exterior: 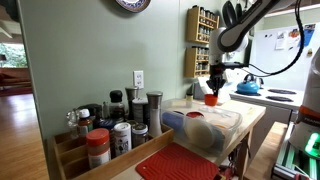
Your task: Remove the orange and blue cups from the container
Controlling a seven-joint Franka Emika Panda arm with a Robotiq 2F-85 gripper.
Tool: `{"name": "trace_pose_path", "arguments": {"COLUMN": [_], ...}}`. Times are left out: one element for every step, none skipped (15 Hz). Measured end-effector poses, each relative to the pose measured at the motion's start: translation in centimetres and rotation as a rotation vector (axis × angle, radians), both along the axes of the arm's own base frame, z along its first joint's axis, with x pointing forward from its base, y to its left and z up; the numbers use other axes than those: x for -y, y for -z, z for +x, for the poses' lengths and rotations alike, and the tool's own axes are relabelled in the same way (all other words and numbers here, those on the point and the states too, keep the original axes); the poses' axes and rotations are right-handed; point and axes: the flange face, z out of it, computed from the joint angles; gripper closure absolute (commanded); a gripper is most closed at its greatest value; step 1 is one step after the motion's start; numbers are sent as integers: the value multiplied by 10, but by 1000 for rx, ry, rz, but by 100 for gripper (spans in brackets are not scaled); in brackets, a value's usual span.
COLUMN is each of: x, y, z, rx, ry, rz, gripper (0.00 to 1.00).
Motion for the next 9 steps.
{"name": "trace_pose_path", "arguments": {"x": [-3, -6, -9, -11, -14, -16, -18, -21, -25], "y": [12, 25, 36, 48, 58, 65, 68, 66, 60], "z": [2, 4, 6, 7, 7, 8, 8, 9, 10], "rx": [1, 2, 0, -2, -4, -5, 1, 14, 31], "ry": [-5, -12, -18, -24, -29, -31, -34, -39, -47], "rz": [4, 8, 11, 14, 18, 21, 25, 28, 29], "gripper": [99, 99, 99, 93, 71, 68, 67, 59, 53]}}
